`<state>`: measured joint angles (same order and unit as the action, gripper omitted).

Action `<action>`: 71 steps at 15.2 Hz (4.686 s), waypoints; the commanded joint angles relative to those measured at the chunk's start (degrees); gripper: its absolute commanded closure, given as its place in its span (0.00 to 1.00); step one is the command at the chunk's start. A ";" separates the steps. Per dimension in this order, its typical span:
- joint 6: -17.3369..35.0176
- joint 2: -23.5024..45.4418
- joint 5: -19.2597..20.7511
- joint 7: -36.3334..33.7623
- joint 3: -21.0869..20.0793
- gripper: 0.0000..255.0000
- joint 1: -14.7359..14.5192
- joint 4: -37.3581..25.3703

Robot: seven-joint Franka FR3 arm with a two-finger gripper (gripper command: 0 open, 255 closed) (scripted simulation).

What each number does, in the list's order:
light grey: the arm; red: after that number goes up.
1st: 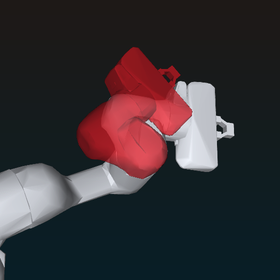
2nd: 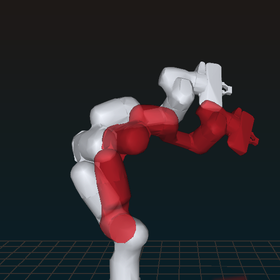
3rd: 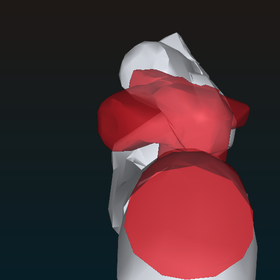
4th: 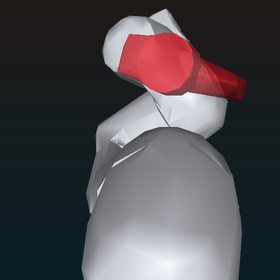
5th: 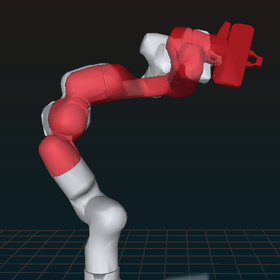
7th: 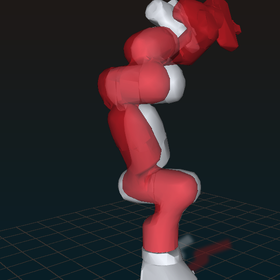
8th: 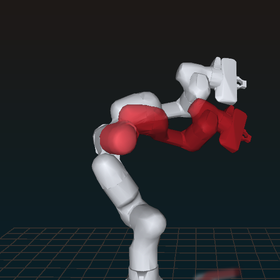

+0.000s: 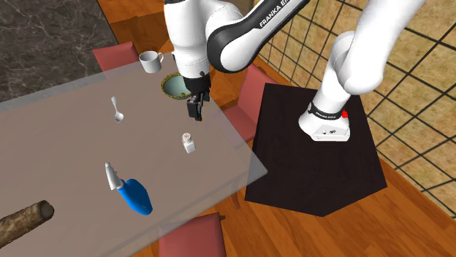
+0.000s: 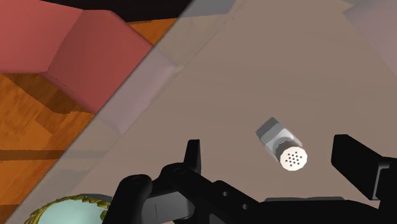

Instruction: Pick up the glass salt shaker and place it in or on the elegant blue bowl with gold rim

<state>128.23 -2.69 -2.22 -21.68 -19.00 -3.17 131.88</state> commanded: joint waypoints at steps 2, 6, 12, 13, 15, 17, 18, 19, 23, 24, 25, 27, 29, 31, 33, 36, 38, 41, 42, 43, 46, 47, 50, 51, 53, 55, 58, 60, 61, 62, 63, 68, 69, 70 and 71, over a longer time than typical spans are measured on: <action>2.92 7.23 3.05 -3.71 -0.80 0.00 -0.62 -4.32; 5.44 16.47 7.40 -8.48 -0.69 0.00 -2.50 -10.84; 9.07 21.39 9.74 -10.44 0.19 0.00 -3.68 -11.93; 9.71 21.95 10.03 -10.63 0.32 0.00 -3.79 -11.82; 10.69 22.85 10.48 -10.94 0.55 0.00 -3.97 -11.69; 10.69 22.85 10.48 -10.93 0.56 0.00 -3.97 -11.69; 10.69 22.85 10.48 -10.93 0.56 0.00 -3.97 -11.69; 10.69 22.85 10.48 -10.93 0.56 0.00 -3.97 -11.69; 10.68 22.84 10.48 -10.93 0.55 0.00 -3.97 -11.69; 10.68 22.84 10.48 -10.93 0.55 1.00 -3.97 -11.69; 10.68 22.84 10.48 -10.93 0.55 1.00 -3.97 -11.69; 10.68 22.84 10.48 -10.94 0.55 1.00 -3.97 -11.69; 10.68 22.84 10.48 -10.94 0.55 1.00 -3.97 -11.69; 10.67 22.85 10.48 -10.95 0.55 1.00 -3.98 -11.71; 10.69 22.85 10.48 -10.93 0.56 1.00 -3.97 -11.69; 8.81 21.15 9.62 -10.38 0.12 1.00 -3.64 -11.96; 7.53 20.06 9.07 -10.02 -0.14 1.00 -3.45 -12.21; 5.58 18.48 8.27 -9.51 -0.48 1.00 -3.19 -12.67; 4.93 17.97 8.01 -9.35 -0.58 1.00 -3.11 -12.85; 4.27 17.47 7.76 -9.18 -0.67 1.00 -3.03 -13.05; 2.26 16.03 7.04 -8.72 -0.92 1.00 -2.83 -13.70; 1.59 15.57 6.81 -8.57 -0.99 1.00 -2.77 -13.94; -0.46 14.25 6.17 -8.16 -1.18 1.00 -2.61 -14.75; -1.15 13.82 5.96 -8.03 -1.23 1.00 -2.56 -15.04; -2.53 13.01 5.58 -7.78 -1.33 1.00 -2.47 -15.67; -3.92 12.24 5.21 -7.55 -1.40 1.00 -2.39 -16.35; -6.03 11.17 4.72 -7.24 -1.49 1.00 -2.29 -17.46; -7.45 10.51 4.42 -7.05 -1.54 1.00 -2.23 -18.26; -8.17 10.20 4.28 -6.96 -1.56 1.00 -2.20 -18.69; -8.88 9.90 4.15 -6.88 -1.58 1.00 -2.18 -19.12; -9.60 9.61 4.03 -6.80 -1.59 1.00 -2.15 -19.57; -12.00 8.82 3.56 -3.93 -0.48 1.00 -0.64 -21.23; -12.31 8.85 3.51 -2.61 0.10 1.00 0.08 -21.58; -12.64 8.93 3.47 -1.30 0.68 1.00 0.78 -21.99; -12.99 9.07 3.46 -0.02 1.25 1.00 1.48 -22.47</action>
<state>115.38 5.88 1.12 -23.06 -18.37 -2.41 110.01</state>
